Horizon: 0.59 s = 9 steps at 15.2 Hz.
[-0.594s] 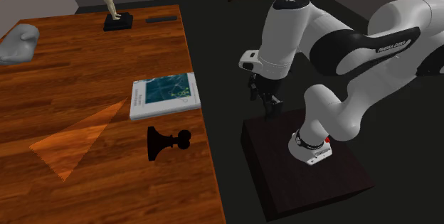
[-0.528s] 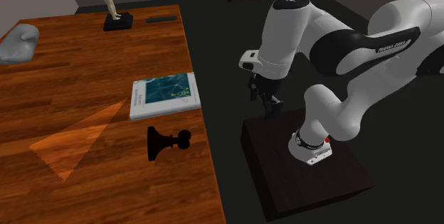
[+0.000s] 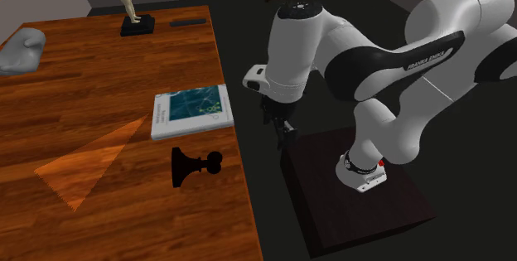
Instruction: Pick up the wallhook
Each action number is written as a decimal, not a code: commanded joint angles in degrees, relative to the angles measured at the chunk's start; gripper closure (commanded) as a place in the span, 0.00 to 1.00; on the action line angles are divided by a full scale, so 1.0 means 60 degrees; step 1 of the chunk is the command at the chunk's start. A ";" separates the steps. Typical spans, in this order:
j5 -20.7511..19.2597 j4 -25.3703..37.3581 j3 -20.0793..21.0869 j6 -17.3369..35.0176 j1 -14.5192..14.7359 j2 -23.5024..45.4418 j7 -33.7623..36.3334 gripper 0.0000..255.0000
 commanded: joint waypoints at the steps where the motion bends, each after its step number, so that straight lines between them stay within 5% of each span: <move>1: -0.0058 0.0592 0.0085 0.0224 0.0009 0.0747 0.0072 0.00; 9: -0.0427 0.3434 0.0409 0.0510 0.0049 0.3626 0.0418 0.00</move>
